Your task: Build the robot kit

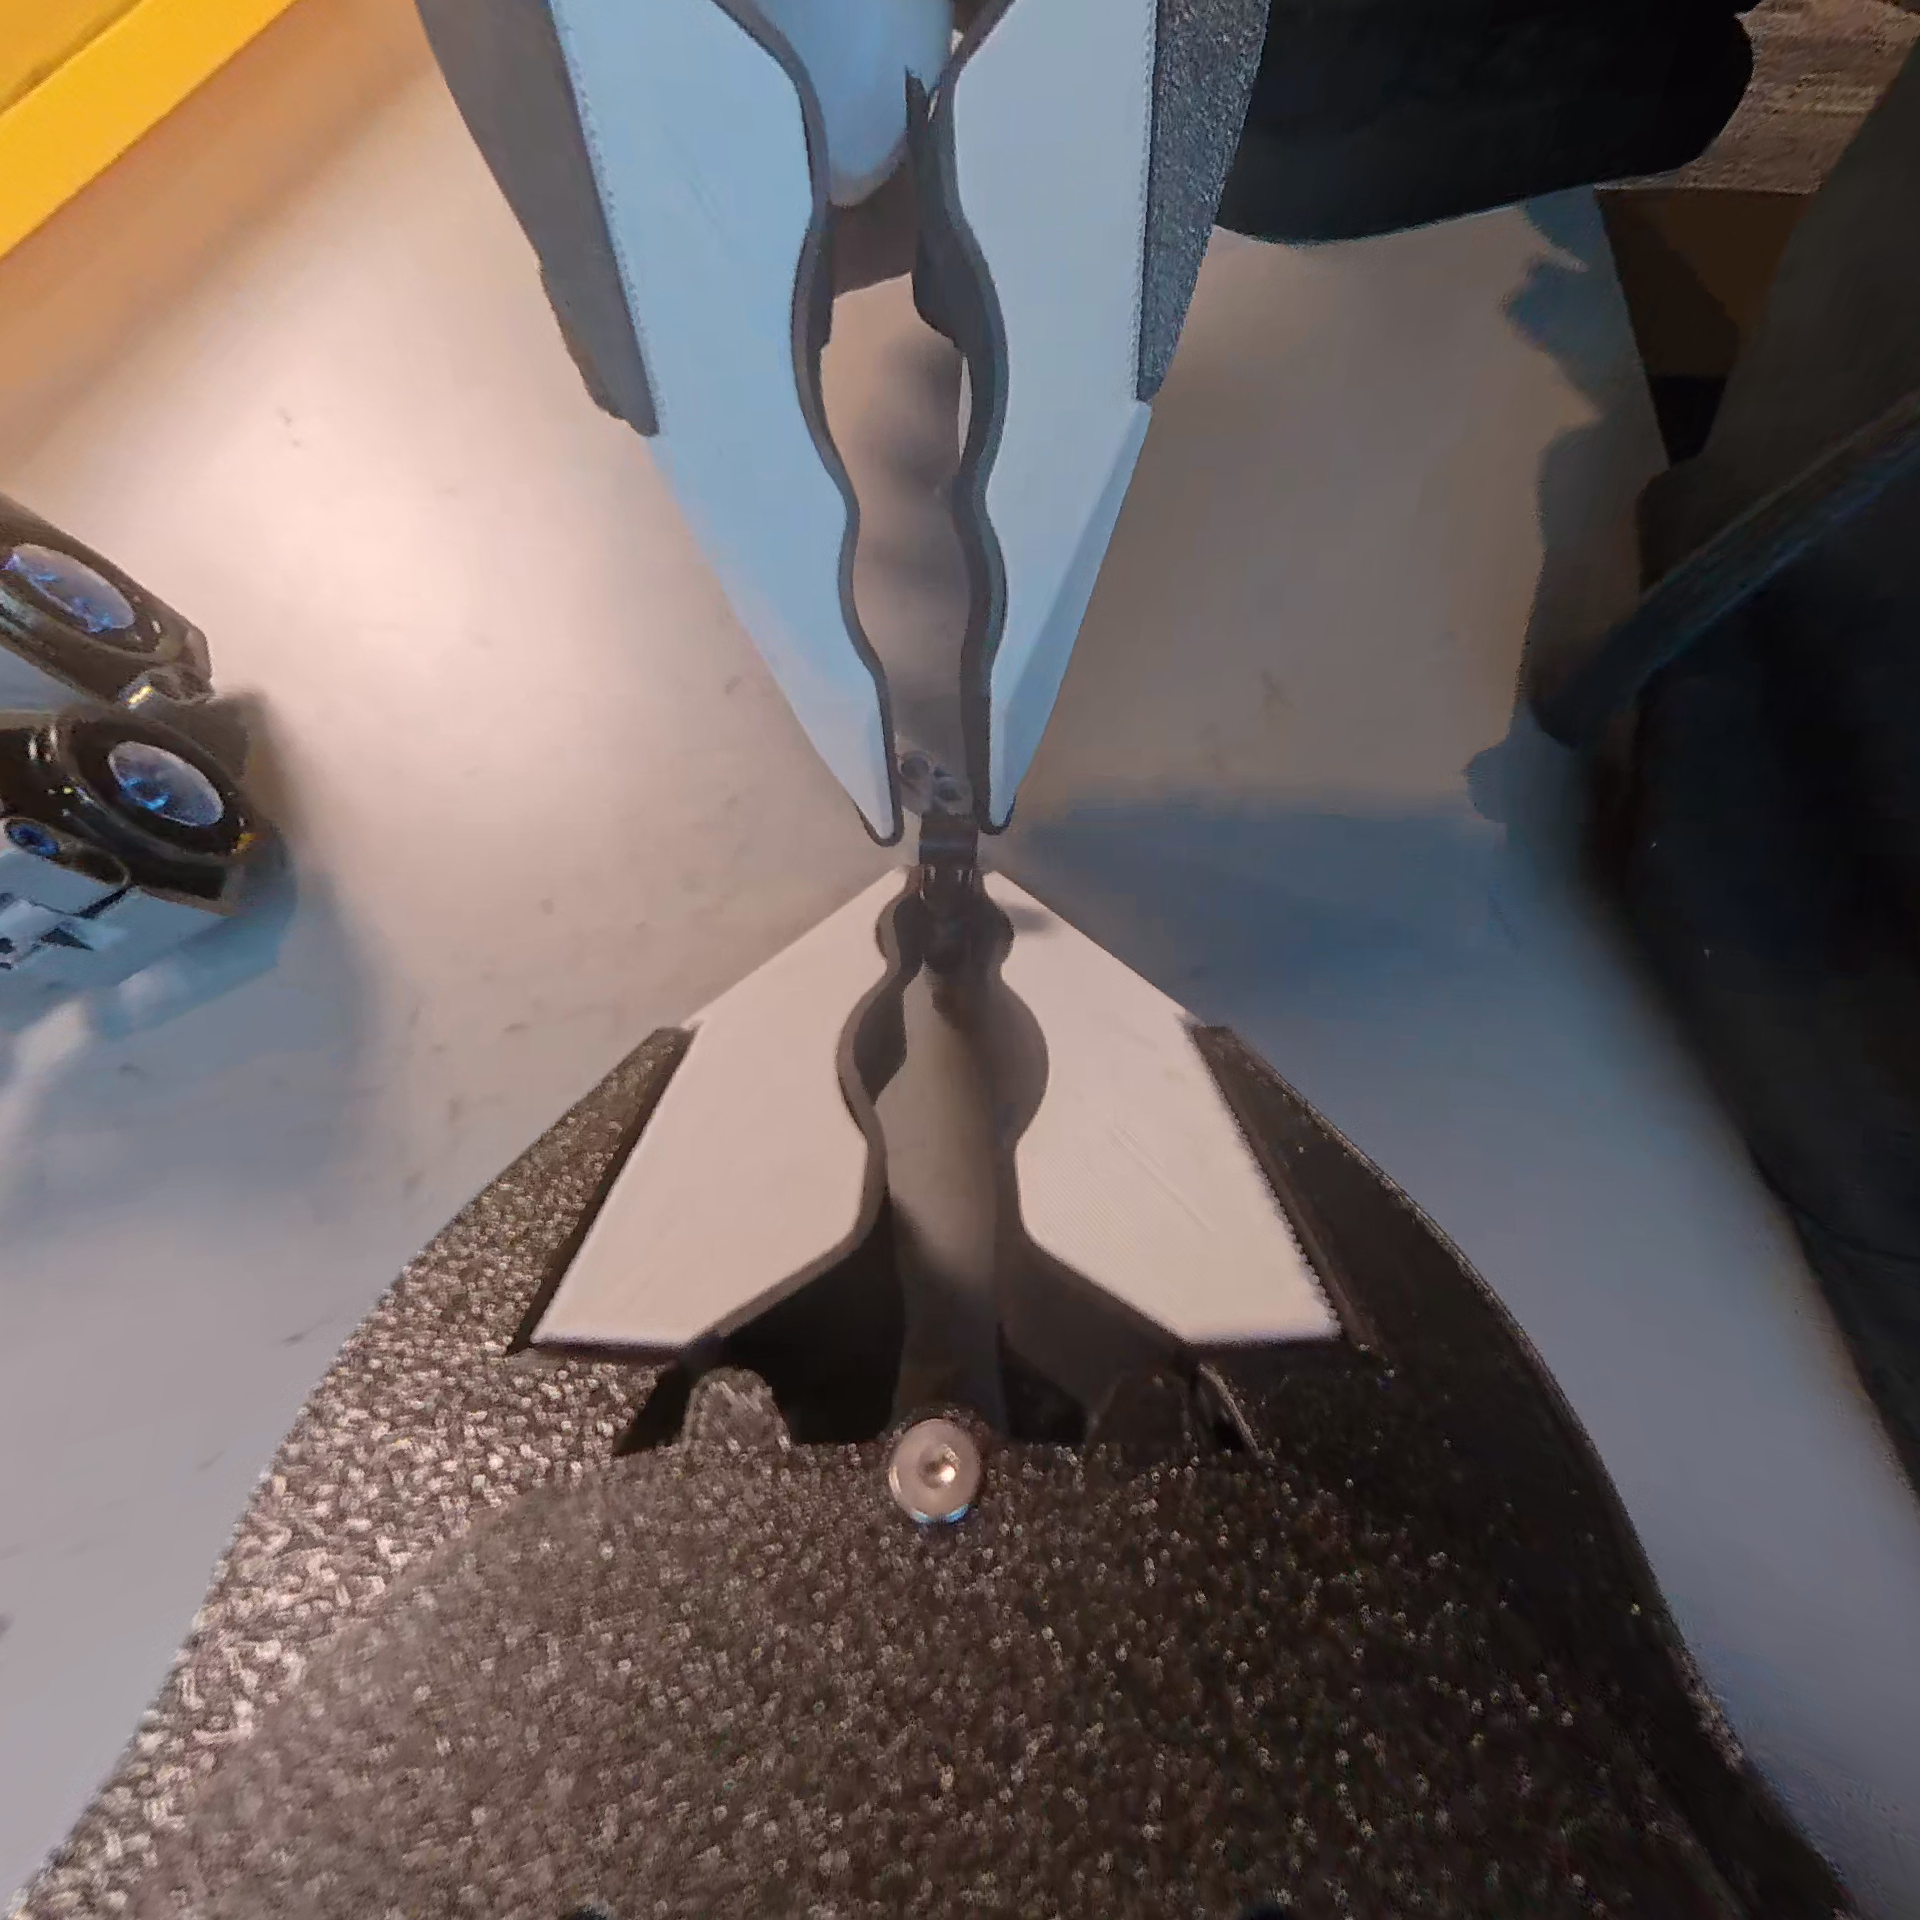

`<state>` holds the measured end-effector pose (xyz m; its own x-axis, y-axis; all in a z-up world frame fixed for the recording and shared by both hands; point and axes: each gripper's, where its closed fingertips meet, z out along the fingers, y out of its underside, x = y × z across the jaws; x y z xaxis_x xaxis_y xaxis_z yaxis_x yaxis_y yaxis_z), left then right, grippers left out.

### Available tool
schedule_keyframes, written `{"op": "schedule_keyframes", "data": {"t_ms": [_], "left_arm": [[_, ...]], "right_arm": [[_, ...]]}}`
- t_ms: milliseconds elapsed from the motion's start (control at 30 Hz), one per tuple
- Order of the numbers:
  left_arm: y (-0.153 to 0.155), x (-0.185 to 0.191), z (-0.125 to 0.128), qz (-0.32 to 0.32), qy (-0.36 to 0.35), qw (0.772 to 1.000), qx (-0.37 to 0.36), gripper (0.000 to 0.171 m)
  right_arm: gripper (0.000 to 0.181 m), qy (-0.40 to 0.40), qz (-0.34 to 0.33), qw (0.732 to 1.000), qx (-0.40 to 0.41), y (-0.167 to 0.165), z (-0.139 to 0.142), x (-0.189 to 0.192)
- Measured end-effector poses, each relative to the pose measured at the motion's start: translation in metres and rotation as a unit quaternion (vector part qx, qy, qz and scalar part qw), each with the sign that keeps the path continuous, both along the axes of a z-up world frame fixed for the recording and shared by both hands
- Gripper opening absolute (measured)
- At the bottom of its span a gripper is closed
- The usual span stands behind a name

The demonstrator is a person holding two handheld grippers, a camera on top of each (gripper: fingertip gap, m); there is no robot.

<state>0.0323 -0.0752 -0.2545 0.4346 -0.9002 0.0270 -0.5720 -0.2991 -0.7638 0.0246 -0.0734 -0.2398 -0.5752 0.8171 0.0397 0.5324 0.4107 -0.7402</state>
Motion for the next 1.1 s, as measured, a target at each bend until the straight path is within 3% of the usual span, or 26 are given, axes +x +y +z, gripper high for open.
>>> {"op": "schedule_keyframes", "data": {"t_ms": [433,567,700,1100], "left_arm": [[-0.002,0.0,-0.002,-0.007,0.007,1.0,0.004,0.006],[-0.005,-0.011,-0.002,0.001,0.029,1.0,0.003,0.022],[-0.011,-0.013,0.0,-0.008,0.027,1.0,0.002,0.007],[-0.01,-0.013,-0.003,-0.009,0.025,0.999,0.036,0.006]], "right_arm": [[0.007,-0.001,-0.011,1.0,0.004,-0.005,0.002,-0.003],[0.006,-0.015,-0.017,1.0,0.011,-0.006,0.002,-0.003],[0.006,-0.023,-0.019,0.999,0.015,-0.007,0.002,-0.004],[0.005,-0.064,-0.03,0.997,0.023,-0.009,-0.001,-0.004]]}}
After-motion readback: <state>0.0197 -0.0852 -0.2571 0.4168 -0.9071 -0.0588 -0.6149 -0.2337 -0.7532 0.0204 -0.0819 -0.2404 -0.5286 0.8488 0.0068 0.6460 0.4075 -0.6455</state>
